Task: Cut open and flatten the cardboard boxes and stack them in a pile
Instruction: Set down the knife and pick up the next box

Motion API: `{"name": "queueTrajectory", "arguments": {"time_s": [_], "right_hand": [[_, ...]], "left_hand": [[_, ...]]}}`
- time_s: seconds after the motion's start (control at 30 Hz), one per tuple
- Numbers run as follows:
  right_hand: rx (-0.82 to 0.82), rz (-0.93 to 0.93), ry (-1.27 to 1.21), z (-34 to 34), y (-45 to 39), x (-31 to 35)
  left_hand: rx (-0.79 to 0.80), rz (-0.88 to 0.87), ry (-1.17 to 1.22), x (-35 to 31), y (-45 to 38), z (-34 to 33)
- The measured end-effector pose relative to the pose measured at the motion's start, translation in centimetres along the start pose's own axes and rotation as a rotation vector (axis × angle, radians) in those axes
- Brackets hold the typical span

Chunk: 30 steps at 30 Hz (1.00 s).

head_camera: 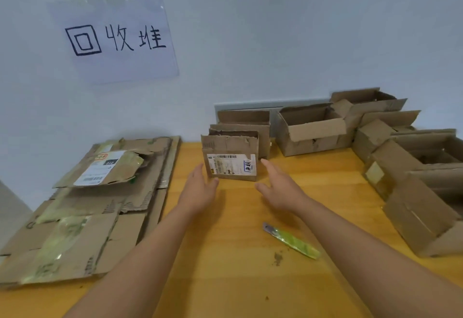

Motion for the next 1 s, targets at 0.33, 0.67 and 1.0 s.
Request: {"name": "queueTrajectory", "arguments": {"time_s": [0.33,0.67,1.0], "right_hand": [[0.052,0.018,-0.182,-1.9,-1.3,0.8],[0.047,0.143,-0.399,-1.2,5.0,4.2],[0.049,0.157,-0.347,-2.0,9.6,4.4]], "left_hand": [[-0.097,-0.016,0.312,0.5,-0.7,0.1],[-0.172,-0.135,0.254,1.2,10.1,4.5],[-0.388,-0.222,0.153,0.9,17.9,6.5]]}}
Point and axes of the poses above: each hand's wrist, its own y-axis away from the middle knuckle, its own z-axis out of the back of the hand, x = y × z, the point moved 10 cm from there along -y, towards the middle knuckle, and after that the axes turned 2 degrees about -x, right-handed, at the moved point
